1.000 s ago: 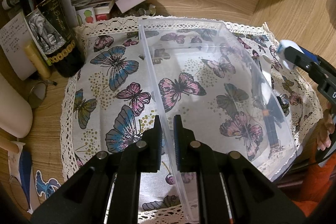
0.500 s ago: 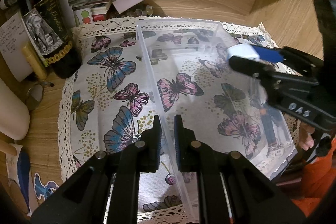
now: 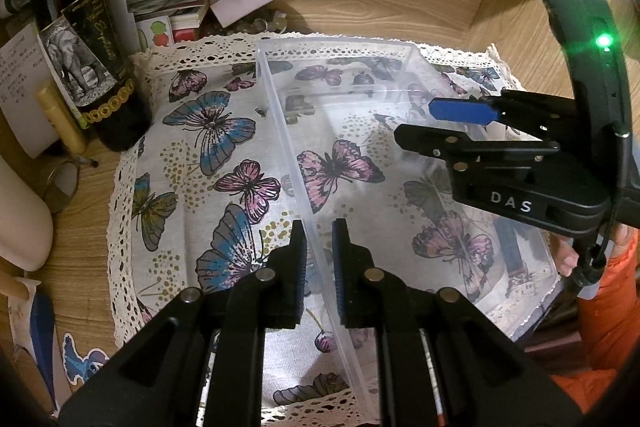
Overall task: Organize rigid objects
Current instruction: 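Carry the white adapter into the clear box and open the right tool, then move the right tool back and grasp the black round connector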
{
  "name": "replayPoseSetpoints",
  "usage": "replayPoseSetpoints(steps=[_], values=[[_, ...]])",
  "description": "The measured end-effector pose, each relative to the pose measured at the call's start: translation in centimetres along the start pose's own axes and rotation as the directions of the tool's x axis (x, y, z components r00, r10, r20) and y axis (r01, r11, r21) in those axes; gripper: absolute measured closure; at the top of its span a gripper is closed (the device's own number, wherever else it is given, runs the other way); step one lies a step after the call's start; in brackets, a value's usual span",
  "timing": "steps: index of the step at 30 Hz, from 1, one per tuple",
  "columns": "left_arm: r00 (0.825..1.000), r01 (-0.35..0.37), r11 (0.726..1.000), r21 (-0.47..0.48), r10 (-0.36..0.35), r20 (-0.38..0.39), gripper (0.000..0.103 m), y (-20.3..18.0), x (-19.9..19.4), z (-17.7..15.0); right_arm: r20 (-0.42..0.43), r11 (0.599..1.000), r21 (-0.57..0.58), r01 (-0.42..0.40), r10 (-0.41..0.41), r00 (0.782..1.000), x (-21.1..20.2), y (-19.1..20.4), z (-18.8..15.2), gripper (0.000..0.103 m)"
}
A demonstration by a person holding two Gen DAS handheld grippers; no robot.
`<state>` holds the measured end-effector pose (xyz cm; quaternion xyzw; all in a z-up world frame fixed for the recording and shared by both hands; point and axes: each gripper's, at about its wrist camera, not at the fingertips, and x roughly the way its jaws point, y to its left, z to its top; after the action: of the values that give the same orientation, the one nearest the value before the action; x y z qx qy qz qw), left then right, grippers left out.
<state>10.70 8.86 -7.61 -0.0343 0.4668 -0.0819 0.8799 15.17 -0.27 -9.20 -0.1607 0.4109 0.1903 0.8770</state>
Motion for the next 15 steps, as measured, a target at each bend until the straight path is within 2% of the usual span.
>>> replayPoseSetpoints(steps=[8,15], values=[[1.000,-0.001,1.000,0.000,0.001,-0.001,0.091,0.0,0.0,0.0,0.063,1.000,-0.012,0.024,-0.023,0.998,-2.3,0.3,0.0,0.059],[1.000,-0.003,1.000,0.003,0.003,-0.001,0.091,0.0,0.0,0.1,0.137,0.998,0.032,0.054,-0.058,0.989,-5.5,-0.9,-0.8,0.055]])
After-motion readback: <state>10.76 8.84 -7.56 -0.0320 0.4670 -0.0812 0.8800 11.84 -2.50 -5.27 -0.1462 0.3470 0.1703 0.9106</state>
